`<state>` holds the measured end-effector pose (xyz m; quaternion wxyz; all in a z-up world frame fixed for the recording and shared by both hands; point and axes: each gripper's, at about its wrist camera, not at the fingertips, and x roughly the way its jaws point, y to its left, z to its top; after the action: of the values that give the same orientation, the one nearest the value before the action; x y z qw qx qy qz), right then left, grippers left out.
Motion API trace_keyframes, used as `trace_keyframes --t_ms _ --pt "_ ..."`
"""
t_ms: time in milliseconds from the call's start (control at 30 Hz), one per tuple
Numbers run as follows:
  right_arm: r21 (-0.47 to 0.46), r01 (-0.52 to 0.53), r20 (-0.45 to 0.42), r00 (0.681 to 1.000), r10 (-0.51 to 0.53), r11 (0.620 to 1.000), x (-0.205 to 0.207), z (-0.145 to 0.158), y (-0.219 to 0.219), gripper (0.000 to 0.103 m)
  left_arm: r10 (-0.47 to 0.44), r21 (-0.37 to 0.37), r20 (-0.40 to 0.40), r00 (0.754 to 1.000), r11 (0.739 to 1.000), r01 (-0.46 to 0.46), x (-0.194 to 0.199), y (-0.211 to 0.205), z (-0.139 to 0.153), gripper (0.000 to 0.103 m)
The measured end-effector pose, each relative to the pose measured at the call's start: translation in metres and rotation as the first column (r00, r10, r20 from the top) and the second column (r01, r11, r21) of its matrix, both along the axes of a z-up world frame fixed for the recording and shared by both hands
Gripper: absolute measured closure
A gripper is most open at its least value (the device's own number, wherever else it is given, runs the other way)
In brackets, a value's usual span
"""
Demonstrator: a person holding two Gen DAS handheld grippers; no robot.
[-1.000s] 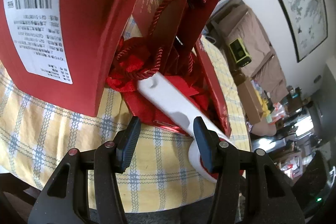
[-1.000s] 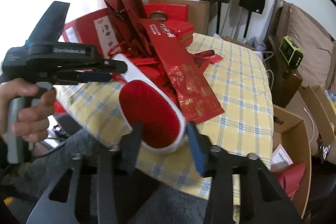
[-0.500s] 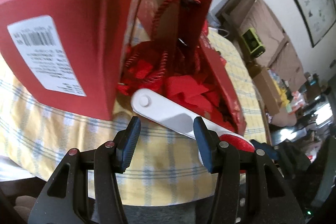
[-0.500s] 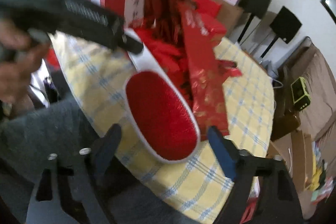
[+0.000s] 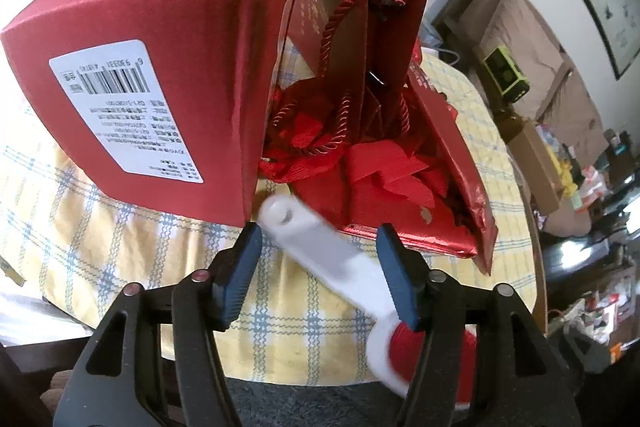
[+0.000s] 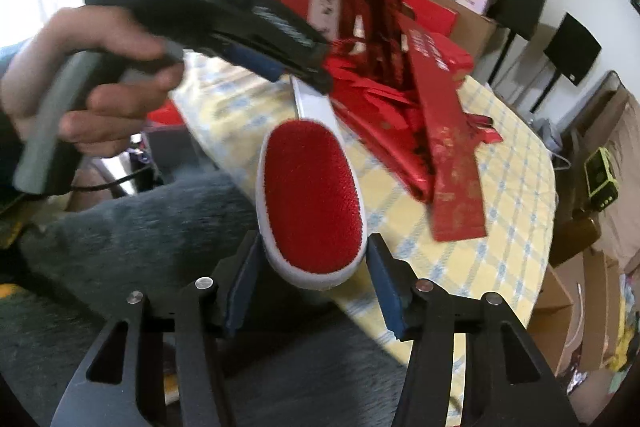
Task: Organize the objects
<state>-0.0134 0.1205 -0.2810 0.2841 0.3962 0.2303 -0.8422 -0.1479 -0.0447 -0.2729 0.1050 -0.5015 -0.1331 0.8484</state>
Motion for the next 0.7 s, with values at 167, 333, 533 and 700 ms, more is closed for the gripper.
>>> trace_keyframes --t_ms 167,333,533,700 --pt "0.008 0.008 0.006 1.000 -0.009 1.000 0.007 -0.008 -0.005 0.050 -0.009 -0.018 0.001 1.000 1.000 0.009 0.001 0.003 -0.001 0.047" --pt "0.011 0.021 0.001 1.000 -0.021 1.000 0.006 -0.010 -0.005 0.050 -0.026 -0.024 -0.006 1.000 0.999 0.026 0.006 0.004 -0.003 0.053" --pt "0.059 0.035 -0.064 0.997 -0.031 0.998 0.015 -0.010 -0.019 0.049 -0.031 -0.010 -0.019 0.999 0.999 0.030 0.005 0.003 -0.003 0.057" --pt "0.034 0.092 -0.091 0.992 -0.089 0.995 0.014 -0.013 -0.025 0.044 -0.044 -0.052 -0.050 0.998 0.998 0.041 0.006 0.010 0.005 0.086"
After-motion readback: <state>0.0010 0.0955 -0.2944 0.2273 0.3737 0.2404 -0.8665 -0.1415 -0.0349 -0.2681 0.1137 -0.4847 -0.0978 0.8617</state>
